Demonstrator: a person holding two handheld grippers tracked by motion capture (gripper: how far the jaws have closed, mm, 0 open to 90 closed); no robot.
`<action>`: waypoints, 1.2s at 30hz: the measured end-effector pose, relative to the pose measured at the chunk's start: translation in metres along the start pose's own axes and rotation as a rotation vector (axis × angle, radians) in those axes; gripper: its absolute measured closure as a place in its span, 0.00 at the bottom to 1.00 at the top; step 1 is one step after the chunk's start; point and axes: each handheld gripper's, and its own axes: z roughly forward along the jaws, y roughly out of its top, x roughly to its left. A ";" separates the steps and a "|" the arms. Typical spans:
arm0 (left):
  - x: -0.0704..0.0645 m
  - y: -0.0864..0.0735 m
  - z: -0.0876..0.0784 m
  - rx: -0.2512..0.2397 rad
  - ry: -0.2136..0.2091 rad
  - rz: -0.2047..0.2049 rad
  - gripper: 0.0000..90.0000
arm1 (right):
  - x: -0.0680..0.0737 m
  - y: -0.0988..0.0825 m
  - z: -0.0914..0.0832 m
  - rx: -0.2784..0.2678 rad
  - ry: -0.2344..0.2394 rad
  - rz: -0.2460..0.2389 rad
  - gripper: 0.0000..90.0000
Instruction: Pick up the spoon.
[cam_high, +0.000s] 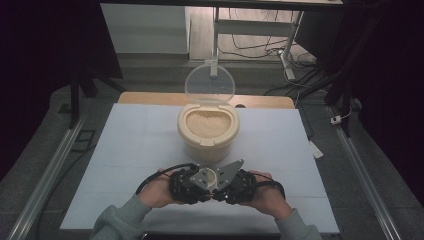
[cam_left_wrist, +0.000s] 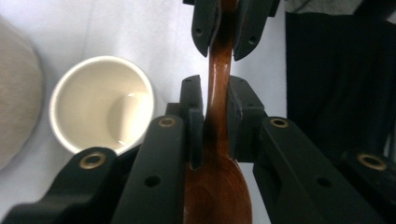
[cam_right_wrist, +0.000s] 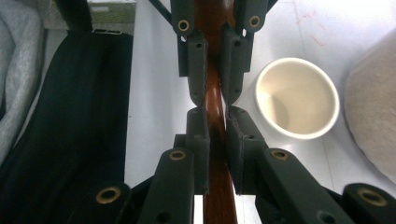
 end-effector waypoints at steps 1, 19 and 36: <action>0.000 0.000 0.000 -0.002 0.000 -0.006 0.87 | 0.000 0.000 0.001 -0.002 0.005 -0.002 0.88; 0.005 -0.009 -0.017 -0.136 0.179 -0.107 0.87 | -0.007 -0.034 -0.044 -0.366 -0.331 0.421 0.49; 0.004 -0.011 -0.017 -0.208 0.269 -0.148 0.87 | -0.002 -0.052 -0.031 -0.439 -0.366 0.659 0.41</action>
